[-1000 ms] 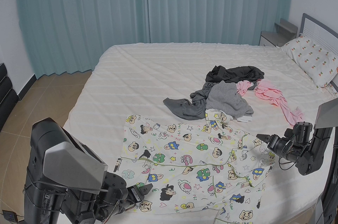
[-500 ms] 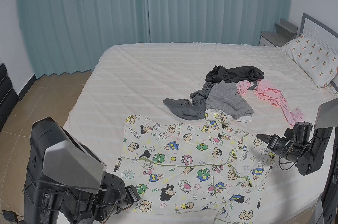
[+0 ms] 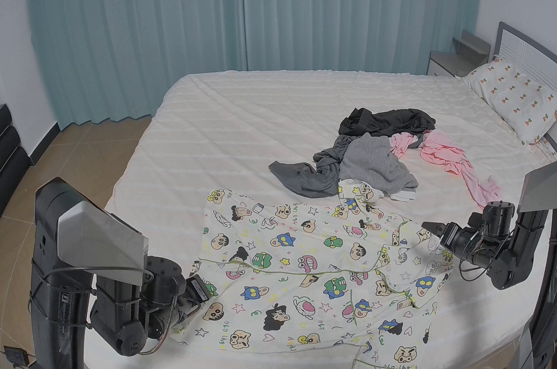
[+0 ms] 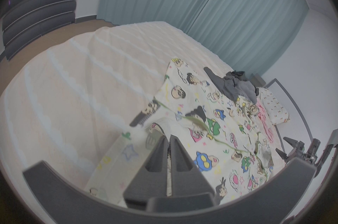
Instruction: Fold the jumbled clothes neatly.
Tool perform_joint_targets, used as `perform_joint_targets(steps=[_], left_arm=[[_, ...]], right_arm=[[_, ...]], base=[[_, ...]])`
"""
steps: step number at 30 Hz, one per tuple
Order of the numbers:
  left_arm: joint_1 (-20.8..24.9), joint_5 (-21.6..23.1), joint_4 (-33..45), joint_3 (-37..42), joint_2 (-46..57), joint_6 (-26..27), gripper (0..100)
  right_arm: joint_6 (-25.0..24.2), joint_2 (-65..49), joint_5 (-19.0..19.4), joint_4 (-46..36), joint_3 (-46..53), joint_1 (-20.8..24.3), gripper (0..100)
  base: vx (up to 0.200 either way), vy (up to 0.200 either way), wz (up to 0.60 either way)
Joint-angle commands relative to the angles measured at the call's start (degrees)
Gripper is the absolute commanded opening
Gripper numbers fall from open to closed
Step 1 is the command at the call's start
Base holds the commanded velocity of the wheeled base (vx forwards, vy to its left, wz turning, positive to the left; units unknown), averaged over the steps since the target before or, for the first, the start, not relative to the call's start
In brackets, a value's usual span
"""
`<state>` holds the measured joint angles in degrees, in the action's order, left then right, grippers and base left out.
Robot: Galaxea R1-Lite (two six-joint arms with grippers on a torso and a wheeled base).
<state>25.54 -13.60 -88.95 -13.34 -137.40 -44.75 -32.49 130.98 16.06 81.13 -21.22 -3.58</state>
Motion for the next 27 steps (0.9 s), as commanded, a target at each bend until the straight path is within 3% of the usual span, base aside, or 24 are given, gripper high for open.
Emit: perform_joint_targets(steps=[1, 17, 18, 27], left_arm=[[-2.2, 0.2, -1.0, -2.1, -0.1, 1.1, 0], [-5.9, 2.5, -1.0, -4.8, -1.6, 3.7, 0], [-6.0, 2.5, -1.0, -4.8, -1.6, 3.8, 100], [-7.4, 2.6, -1.0, -4.7, -1.8, 3.8, 100]], right_arm=[[0.0, 0.2, 0.0, 0.0, 0.0, 0.0, 100], [0.1, 0.2, 0.0, 0.0, 0.0, -0.1, 100], [0.1, 0.2, 0.0, 0.0, 0.0, -0.1, 100], [0.1, -0.9, 0.0, 0.0, 0.9, 0.4, 100]], base=[[0.000, 0.000, 0.00], [0.000, 0.000, 0.00], [0.000, 0.000, 0.00], [0.000, 0.000, 0.00]])
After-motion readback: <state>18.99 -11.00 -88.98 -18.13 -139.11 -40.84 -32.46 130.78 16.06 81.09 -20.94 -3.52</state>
